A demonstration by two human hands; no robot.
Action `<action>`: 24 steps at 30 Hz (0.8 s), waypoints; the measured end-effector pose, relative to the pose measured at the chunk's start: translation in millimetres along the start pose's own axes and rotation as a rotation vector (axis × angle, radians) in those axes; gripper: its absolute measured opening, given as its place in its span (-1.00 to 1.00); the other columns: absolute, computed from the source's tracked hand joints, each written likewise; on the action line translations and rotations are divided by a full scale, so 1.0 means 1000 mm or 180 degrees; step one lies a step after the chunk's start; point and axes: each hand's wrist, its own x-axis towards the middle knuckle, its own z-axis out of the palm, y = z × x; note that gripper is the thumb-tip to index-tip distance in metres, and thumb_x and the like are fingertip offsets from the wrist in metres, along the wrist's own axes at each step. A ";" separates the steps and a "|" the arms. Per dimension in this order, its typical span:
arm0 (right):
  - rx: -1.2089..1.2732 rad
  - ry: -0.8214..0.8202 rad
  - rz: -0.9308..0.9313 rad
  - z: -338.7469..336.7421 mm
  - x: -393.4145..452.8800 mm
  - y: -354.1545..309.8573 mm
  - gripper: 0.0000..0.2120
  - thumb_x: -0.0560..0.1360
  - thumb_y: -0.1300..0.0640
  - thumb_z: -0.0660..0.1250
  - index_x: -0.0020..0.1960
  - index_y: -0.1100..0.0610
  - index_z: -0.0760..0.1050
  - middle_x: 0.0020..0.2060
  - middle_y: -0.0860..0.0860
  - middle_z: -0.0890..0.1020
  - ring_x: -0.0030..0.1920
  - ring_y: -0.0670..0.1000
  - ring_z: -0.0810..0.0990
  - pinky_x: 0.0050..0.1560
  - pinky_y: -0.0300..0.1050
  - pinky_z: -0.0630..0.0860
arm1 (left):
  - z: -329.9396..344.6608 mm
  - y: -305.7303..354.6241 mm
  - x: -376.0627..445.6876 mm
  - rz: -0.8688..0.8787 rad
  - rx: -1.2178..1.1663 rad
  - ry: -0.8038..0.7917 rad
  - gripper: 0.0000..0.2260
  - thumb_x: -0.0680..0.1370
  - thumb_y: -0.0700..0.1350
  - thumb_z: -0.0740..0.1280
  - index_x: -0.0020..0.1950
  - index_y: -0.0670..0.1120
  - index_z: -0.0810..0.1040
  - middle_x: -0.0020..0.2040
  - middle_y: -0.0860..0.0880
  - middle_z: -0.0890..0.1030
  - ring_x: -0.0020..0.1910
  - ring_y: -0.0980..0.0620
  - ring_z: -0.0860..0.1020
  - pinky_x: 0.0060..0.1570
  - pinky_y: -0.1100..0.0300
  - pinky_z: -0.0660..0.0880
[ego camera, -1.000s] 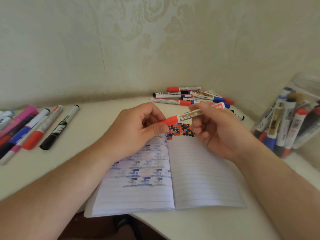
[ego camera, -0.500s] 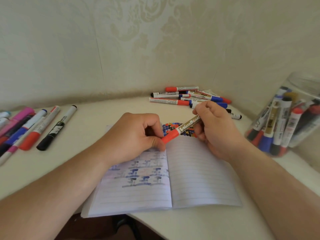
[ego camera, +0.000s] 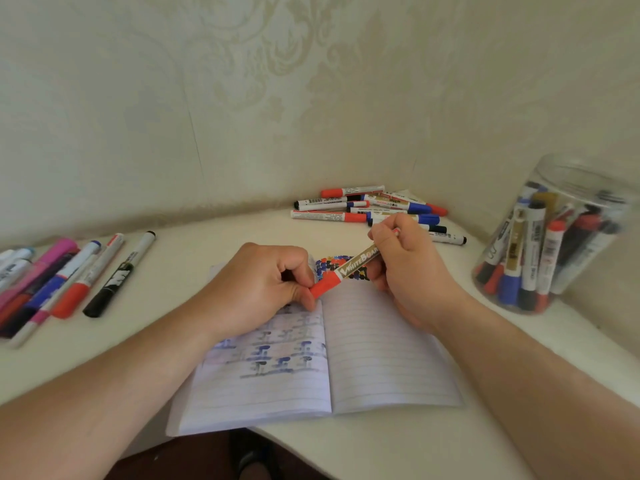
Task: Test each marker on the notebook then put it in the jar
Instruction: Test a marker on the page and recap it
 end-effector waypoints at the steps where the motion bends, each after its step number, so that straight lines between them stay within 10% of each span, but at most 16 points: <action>1: -0.0013 0.0011 -0.0016 -0.001 0.000 0.000 -0.82 0.74 0.06 0.18 0.02 0.12 0.42 -0.45 0.06 0.57 -0.45 -0.01 0.44 -0.44 -0.14 0.38 | 0.000 -0.001 0.001 -0.0049 -0.0043 0.0028 -0.71 0.36 -0.25 0.60 -0.32 0.13 0.65 -0.24 0.21 0.71 -0.15 0.19 0.67 0.00 0.17 0.56; 9: -0.0043 0.0434 -0.0679 -0.008 -0.015 -0.014 -0.86 0.72 0.02 0.21 0.00 -0.18 0.37 -0.48 -0.03 0.53 -0.43 -0.03 0.46 -0.37 -0.05 0.42 | 0.003 -0.008 0.011 -0.0149 0.0135 -0.0136 -0.75 0.40 0.07 0.63 -0.03 0.21 0.61 -0.11 0.13 0.67 -0.22 0.17 0.57 -0.11 0.15 0.53; 17: -0.0456 0.1337 -0.1735 -0.109 -0.056 -0.100 -0.78 0.68 0.01 0.31 -0.03 -0.12 0.27 -0.48 -0.04 0.55 -0.52 -0.05 0.45 -0.48 -0.18 0.35 | 0.000 0.001 0.024 -0.0207 0.0956 -0.0786 -0.18 0.04 0.74 0.22 0.16 0.35 0.54 -0.01 0.19 0.53 -0.10 0.26 0.51 -0.12 0.30 0.37; 24: -0.1538 0.2281 -0.2208 -0.201 -0.056 -0.157 -0.88 0.63 -0.09 0.27 0.12 -0.09 0.42 -0.20 -0.12 0.59 -0.25 0.11 0.65 -0.17 0.05 0.55 | 0.020 0.016 0.027 -0.0299 0.1745 -0.0487 -0.62 0.44 0.51 0.25 0.08 0.31 0.50 -0.10 0.12 0.50 -0.11 0.14 0.51 -0.12 0.13 0.43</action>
